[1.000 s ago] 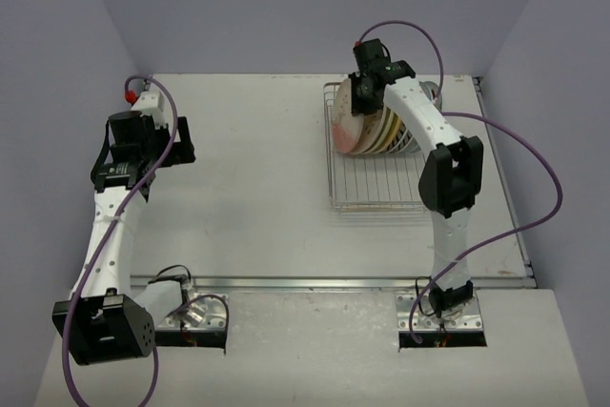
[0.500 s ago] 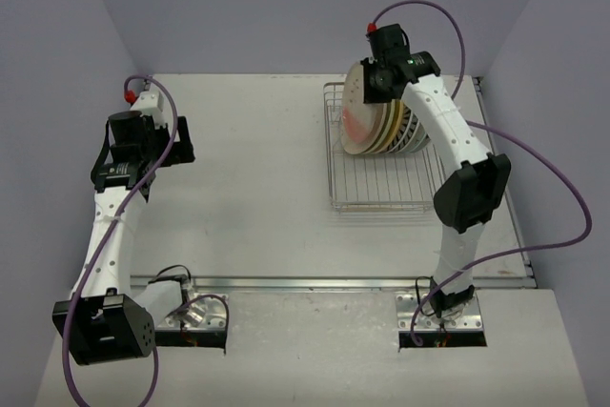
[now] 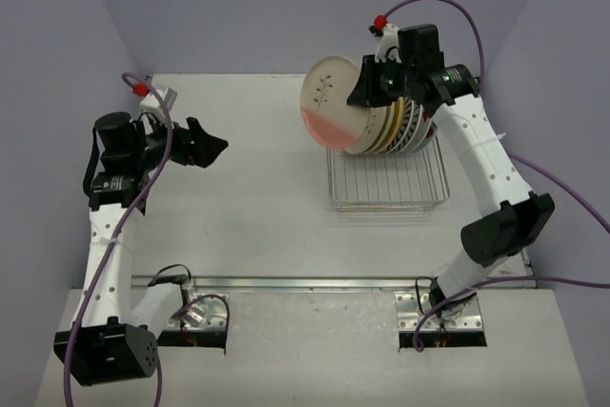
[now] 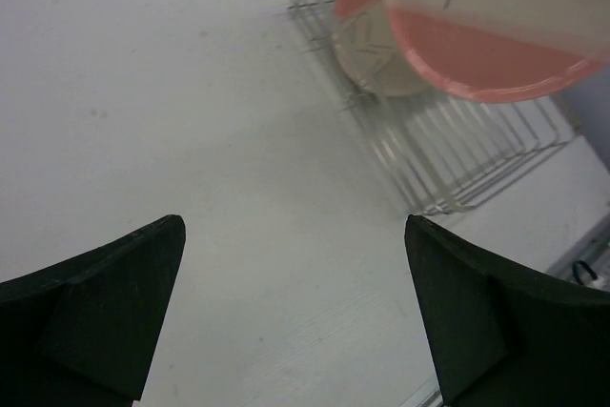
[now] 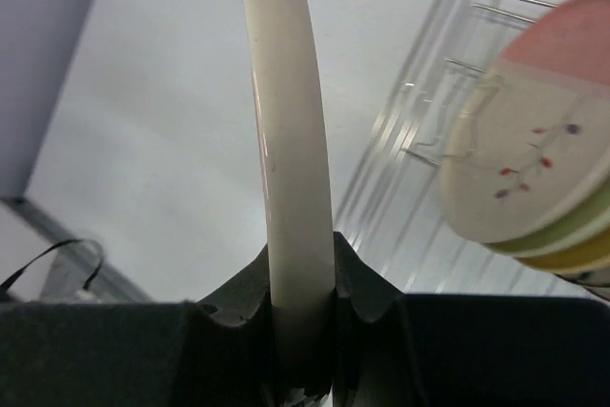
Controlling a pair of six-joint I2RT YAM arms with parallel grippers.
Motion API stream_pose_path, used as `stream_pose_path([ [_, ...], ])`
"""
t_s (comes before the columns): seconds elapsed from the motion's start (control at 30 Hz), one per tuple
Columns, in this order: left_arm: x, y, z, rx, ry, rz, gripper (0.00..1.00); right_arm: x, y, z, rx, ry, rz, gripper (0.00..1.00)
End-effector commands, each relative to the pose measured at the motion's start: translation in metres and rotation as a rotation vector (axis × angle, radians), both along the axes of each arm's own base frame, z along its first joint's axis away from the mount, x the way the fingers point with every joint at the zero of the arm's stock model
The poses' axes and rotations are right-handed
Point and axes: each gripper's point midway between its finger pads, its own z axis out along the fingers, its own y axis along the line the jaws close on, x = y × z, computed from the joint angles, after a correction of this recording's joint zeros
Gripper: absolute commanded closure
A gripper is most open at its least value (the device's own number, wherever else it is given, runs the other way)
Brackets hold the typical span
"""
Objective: Unload the plates from the dish rack
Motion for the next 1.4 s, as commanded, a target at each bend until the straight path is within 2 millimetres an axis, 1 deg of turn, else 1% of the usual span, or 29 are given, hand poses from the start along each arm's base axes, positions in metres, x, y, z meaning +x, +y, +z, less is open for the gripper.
stream_pose_path([
  [0.0,-0.021,-0.046,0.047,-0.194,-0.125,-0.305,0.03,-0.057,0.061,0.078,0.363,-0.132,0.424,1.00],
  [0.03,-0.022,-0.049,0.047,-0.213,-0.117,-0.327,0.04,-0.064,0.063,0.072,0.386,-0.102,0.451,1.00],
  [0.1,-0.025,-0.057,0.049,-0.270,-0.086,-0.384,0.05,-0.084,0.071,0.069,0.469,-0.049,0.553,1.00],
  [0.13,-0.026,-0.063,0.049,-0.278,-0.081,-0.417,0.05,-0.089,0.073,0.064,0.482,-0.028,0.574,1.00],
  [0.27,-0.033,-0.084,0.046,-0.290,-0.050,-0.505,0.06,-0.110,0.076,0.066,0.548,0.001,0.674,1.00],
  [0.3,-0.036,-0.091,0.045,-0.292,-0.039,-0.527,0.06,-0.113,0.076,0.063,0.559,0.015,0.687,1.00],
  [0.43,-0.040,-0.114,0.033,-0.291,0.005,-0.575,0.08,-0.126,0.079,0.063,0.593,0.034,0.747,1.00],
  [0.5,-0.037,-0.119,0.027,-0.296,0.030,-0.580,0.10,-0.134,0.082,0.063,0.600,0.038,0.778,1.00],
  [0.57,-0.037,-0.121,0.026,-0.303,0.044,-0.589,0.13,-0.140,0.085,0.061,0.605,0.046,0.802,1.00],
  [0.6,-0.037,-0.122,0.025,-0.310,0.056,-0.598,0.16,-0.142,0.086,0.059,0.606,0.048,0.811,1.00],
  [0.7,-0.039,-0.125,0.023,-0.341,0.093,-0.634,0.31,-0.148,0.091,0.055,0.609,0.062,0.836,1.00],
  [0.77,-0.042,-0.127,0.026,-0.361,0.091,-0.662,0.42,-0.149,0.094,0.053,0.605,0.062,0.838,1.00],
  [0.87,-0.051,-0.129,0.029,-0.407,0.120,-0.699,0.68,-0.147,0.098,0.047,0.602,0.082,0.833,1.00],
  [0.9,-0.052,-0.129,0.029,-0.411,0.115,-0.711,0.74,-0.145,0.099,0.044,0.600,0.091,0.825,1.00],
  [0.93,-0.053,-0.129,0.029,-0.420,0.123,-0.711,0.81,-0.143,0.099,0.043,0.598,0.091,0.817,1.00],
  [0.97,-0.053,-0.129,0.031,-0.426,0.118,-0.709,0.95,-0.140,0.100,0.041,0.589,0.092,0.798,1.00],
  [1.0,-0.054,-0.128,0.032,-0.434,0.121,-0.703,0.99,-0.137,0.100,0.038,0.581,0.100,0.781,0.94],
  [1.07,-0.052,-0.123,0.032,-0.452,0.134,-0.677,1.00,-0.130,0.101,0.031,0.564,0.114,0.740,0.75],
  [1.1,-0.050,-0.118,0.032,-0.459,0.129,-0.659,1.00,-0.127,0.101,0.028,0.557,0.118,0.724,0.62],
  [1.13,-0.049,-0.115,0.033,-0.473,0.137,-0.645,1.00,-0.126,0.101,0.025,0.552,0.127,0.711,0.37],
  [1.17,-0.045,-0.109,0.033,-0.479,0.132,-0.618,1.00,-0.124,0.101,0.022,0.548,0.132,0.700,0.26],
  [1.23,-0.030,-0.085,0.031,-0.505,0.125,-0.516,1.00,-0.119,0.100,0.015,0.532,0.137,0.664,0.02],
  [1.3,-0.019,-0.070,0.027,-0.529,0.139,-0.449,1.00,-0.112,0.098,0.009,0.505,0.133,0.621,0.01],
  [1.37,-0.006,-0.052,0.024,-0.546,0.147,-0.377,1.00,-0.103,0.095,0.004,0.464,0.117,0.561,0.01],
])
